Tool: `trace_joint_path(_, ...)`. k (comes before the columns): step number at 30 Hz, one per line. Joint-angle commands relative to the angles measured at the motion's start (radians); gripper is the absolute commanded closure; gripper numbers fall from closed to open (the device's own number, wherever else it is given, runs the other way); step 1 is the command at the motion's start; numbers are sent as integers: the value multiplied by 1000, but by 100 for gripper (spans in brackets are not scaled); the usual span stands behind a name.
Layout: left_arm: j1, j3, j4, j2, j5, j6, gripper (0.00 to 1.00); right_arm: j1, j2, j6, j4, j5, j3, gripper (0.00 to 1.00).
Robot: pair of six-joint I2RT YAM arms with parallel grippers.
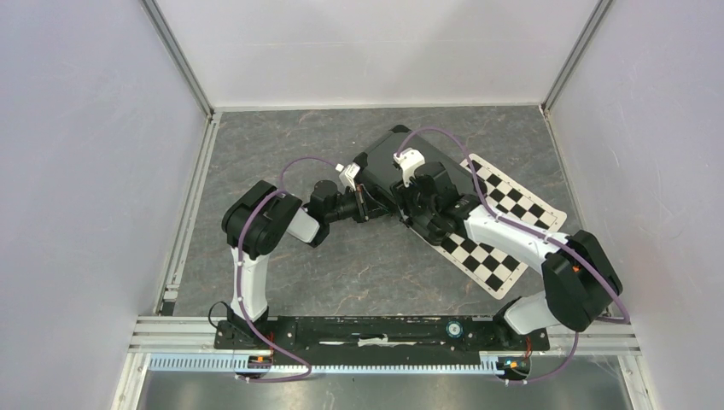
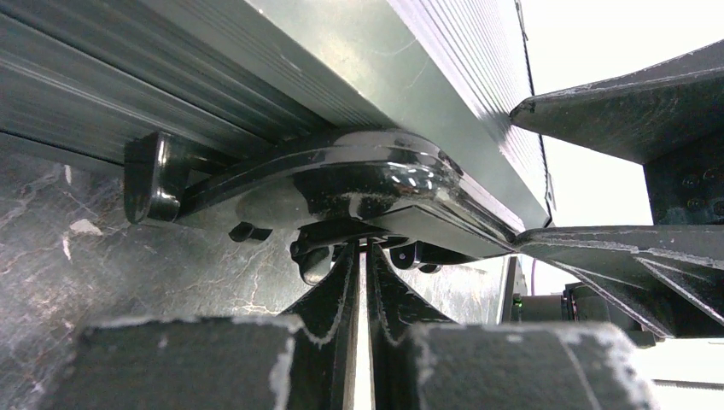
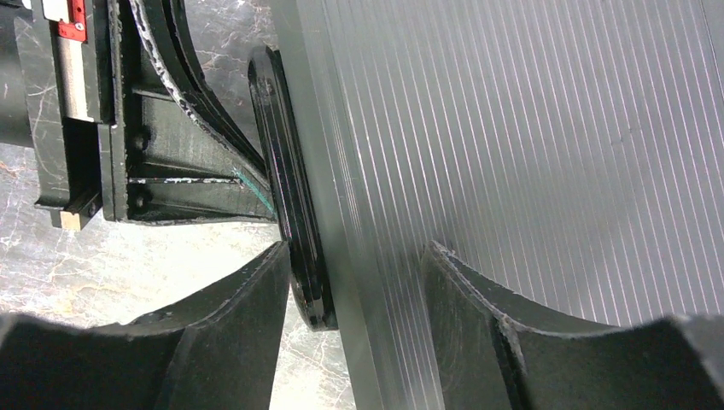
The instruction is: Pack up texas hold em set
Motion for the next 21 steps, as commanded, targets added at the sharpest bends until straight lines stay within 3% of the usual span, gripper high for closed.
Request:
trace_joint_path(1,-10,40,36,13,-15,-5,89,-13,-26,-16,-74,-7,6,36)
trace_joint_path(11,-11,34,47,-6,-14,-35,89,-108,-95,66,-53,-250,47,35)
trace_joint_path(17,-12,40,22,-11,-14,-35,89,-115,-64,35,-70,-199,52,36)
trace_joint_path(21,-12,37,22,-13,-15,-35,89,-88,-7,-33,-126,-87,64,37)
